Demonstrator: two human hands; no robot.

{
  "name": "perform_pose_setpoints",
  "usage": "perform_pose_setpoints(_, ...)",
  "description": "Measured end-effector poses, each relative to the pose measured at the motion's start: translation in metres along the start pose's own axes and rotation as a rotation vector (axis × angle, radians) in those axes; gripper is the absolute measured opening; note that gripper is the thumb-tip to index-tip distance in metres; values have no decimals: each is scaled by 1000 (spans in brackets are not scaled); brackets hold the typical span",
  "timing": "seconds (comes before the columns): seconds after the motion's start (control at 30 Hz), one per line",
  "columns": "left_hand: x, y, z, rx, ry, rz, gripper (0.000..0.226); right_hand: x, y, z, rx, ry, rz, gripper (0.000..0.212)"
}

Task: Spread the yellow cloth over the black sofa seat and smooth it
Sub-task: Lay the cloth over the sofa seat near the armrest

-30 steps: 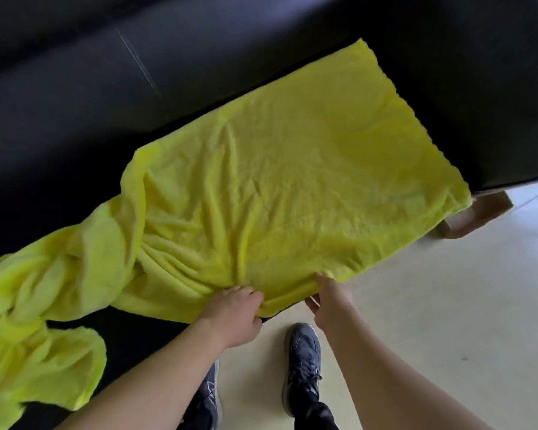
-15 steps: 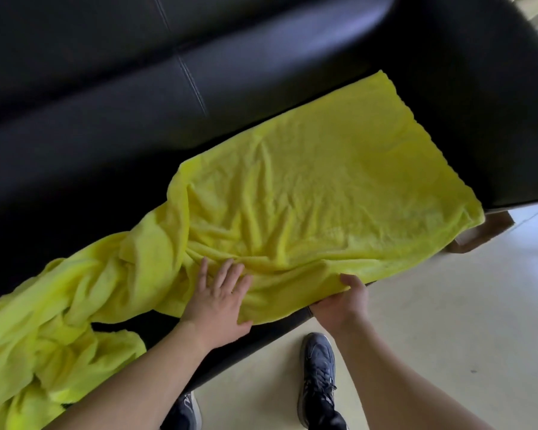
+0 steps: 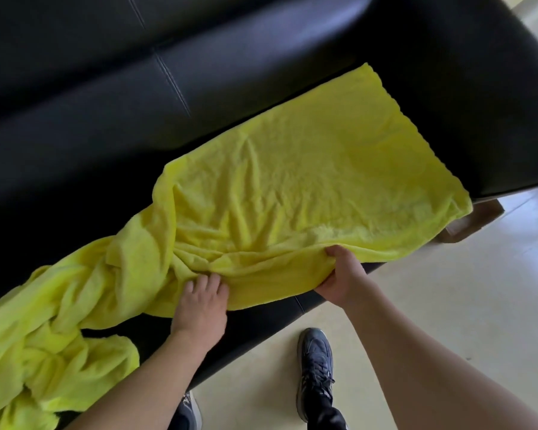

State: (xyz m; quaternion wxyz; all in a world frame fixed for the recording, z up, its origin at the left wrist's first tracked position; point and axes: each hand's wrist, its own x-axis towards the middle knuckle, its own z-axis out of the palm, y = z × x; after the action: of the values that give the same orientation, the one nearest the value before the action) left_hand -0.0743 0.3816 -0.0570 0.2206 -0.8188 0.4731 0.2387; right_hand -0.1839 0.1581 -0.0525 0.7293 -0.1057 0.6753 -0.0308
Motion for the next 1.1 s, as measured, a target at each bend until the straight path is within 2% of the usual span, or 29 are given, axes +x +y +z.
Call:
perform_pose_setpoints(0.03, 1, -7, -1, -16, -18, -54, 30, -2, -3, -1, -22, -4, 5, 30)
perform_pose_setpoints(0.1, 4, -19, -9, -86, -38, -54, 25, -8, -9, -2, -56, -25, 28, 29)
perform_pose_setpoints(0.2, 6, -37, -36, -400, -81, -23, 17, -14, -19, -2, -77, -2, 45, 30)
perform_pose_setpoints(0.27, 12, -55, -62, -602, -69, -151, 22, -18, -25, -1, -25, -30, 15, 29)
perform_pose_setpoints(0.33, 25, -75, -88, -754, 105, -302, 23, -23, -33, 2, 57, -98, -47, 25)
perform_pose_setpoints(0.4, 40, -93, -109, -866, 364, -416, 18, -27, -37, 6, 149, -166, -112, 26)
perform_pose_setpoints(0.47, 50, -100, -116, -772, 632, -488, 20, -28, -36, 11, 198, -201, -140, 32)
perform_pose_setpoints(0.53, 53, -92, -107, -526, 784, -412, 29, -24, -24, 17, 125, -160, -106, 32)
perform_pose_setpoints(0.57, 49, -83, -98, -461, 775, -297, 28, -19, -14, 21, 45, -110, -64, 29)
perform_pose_setpoints(0.6, 45, -71, -88, -454, 682, -153, 25, -15, -2, 24, -54, -51, -15, 26)
perform_pose_setpoints(0.67, 33, -49, -57, -423, 350, 58, 21, -8, 24, 32, -199, 16, 86, 20)
perform_pose_setpoints(0.7, 26, -42, -39, -338, 243, 94, 24, -5, 36, 35, -226, 29, 113, 19)
perform_pose_setpoints(0.77, 15, -38, -8, -189, 138, 31, 32, 4, 54, 40, -195, 41, 100, 23)
perform_pose_setpoints(0.87, 11, -44, 12, -122, 135, -109, 25, 14, 66, 49, -100, 30, 31, 14)
perform_pose_setpoints(0.93, 13, -50, 16, -138, 180, -54, 17, 14, 67, 54, -75, 32, -17, 8)
perform_pose_setpoints(1.0, 11, -52, 15, -248, 213, 55, 10, 14, 65, 56, -42, 0, -80, 7)
perform_pose_setpoints(1.1, 4, -56, 3, -395, 194, 129, 18, 8, 63, 54, 79, -107, -142, 6)
